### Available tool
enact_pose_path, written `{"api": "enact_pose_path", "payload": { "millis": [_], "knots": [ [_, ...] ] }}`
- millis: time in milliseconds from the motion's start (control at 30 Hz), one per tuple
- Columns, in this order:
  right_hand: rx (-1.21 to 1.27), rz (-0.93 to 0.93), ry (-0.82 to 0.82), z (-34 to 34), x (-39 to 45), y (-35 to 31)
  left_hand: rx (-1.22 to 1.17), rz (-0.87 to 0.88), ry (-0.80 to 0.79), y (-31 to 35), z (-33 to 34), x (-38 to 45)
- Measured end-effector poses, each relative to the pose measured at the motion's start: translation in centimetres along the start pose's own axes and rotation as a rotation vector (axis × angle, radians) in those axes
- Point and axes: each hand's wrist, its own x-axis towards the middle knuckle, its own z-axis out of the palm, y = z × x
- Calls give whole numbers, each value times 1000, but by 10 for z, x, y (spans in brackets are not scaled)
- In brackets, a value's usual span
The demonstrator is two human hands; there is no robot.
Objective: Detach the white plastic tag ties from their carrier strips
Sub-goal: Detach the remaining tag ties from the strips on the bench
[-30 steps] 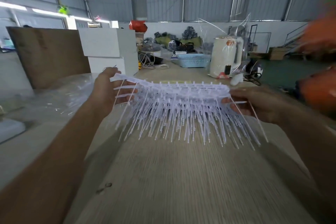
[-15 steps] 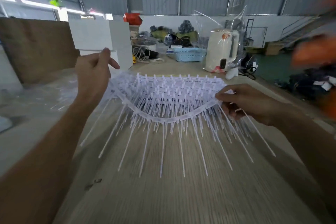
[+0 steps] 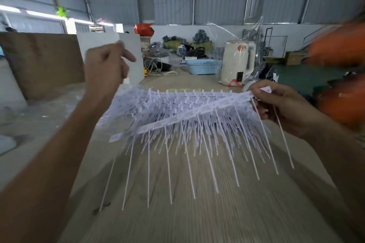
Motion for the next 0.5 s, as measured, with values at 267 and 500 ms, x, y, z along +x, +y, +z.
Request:
{"api": "enact_pose_path", "payload": {
  "millis": [267, 500],
  "knots": [
    [39, 77, 29, 47, 5, 23, 373, 42, -849, 21, 102, -43],
    [-59, 166, -105, 51, -4, 24, 290, -8, -720, -7, 124, -88]
  ]
}}
